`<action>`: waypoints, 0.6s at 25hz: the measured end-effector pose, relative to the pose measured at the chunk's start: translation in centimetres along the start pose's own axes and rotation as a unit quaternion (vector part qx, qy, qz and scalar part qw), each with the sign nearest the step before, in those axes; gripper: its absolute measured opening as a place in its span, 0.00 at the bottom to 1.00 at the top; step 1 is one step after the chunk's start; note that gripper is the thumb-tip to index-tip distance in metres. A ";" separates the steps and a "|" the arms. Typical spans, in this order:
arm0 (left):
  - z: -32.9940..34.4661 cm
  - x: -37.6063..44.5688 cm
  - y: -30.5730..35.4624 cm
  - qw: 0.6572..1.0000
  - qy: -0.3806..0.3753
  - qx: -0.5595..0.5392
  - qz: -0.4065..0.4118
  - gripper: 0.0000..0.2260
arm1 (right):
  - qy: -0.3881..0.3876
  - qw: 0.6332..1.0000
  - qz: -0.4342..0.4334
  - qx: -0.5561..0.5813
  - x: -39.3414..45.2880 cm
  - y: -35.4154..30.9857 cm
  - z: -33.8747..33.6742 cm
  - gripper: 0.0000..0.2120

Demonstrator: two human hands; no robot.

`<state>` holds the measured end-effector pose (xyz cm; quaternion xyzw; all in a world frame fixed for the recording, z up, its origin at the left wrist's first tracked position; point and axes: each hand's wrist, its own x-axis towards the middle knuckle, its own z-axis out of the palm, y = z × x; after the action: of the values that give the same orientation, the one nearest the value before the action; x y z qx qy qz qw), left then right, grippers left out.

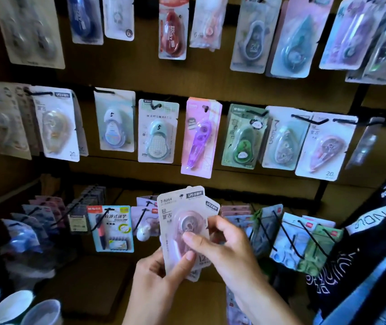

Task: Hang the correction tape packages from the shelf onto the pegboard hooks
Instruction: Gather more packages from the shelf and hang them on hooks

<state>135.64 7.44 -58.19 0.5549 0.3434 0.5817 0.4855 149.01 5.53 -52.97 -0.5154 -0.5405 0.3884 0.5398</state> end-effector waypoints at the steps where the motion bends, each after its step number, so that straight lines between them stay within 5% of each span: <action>1: 0.4 0.0 -0.3 1.000 -0.001 0.016 0.010 0.02 | -0.020 1.000 0.012 0.018 -0.2 -0.1 -0.3 0.13; 7: 2.9 -0.3 -1.0 0.999 -0.016 0.030 0.026 0.13 | -0.028 0.994 0.013 0.109 -0.3 0.6 -2.7 0.17; 9: 3.3 -0.2 -0.8 1.000 -0.008 0.001 0.007 0.09 | 0.024 0.990 -0.007 0.138 -0.3 0.6 -3.8 0.18; 15: 3.2 0.5 -0.7 0.993 0.065 -0.060 -0.079 0.15 | 0.196 0.960 -0.109 0.170 1.7 -3.1 -9.1 0.07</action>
<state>138.92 7.68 -58.22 0.4571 0.3813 0.5956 0.5393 157.75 5.40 -48.60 -0.4199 -0.4028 0.3051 0.7539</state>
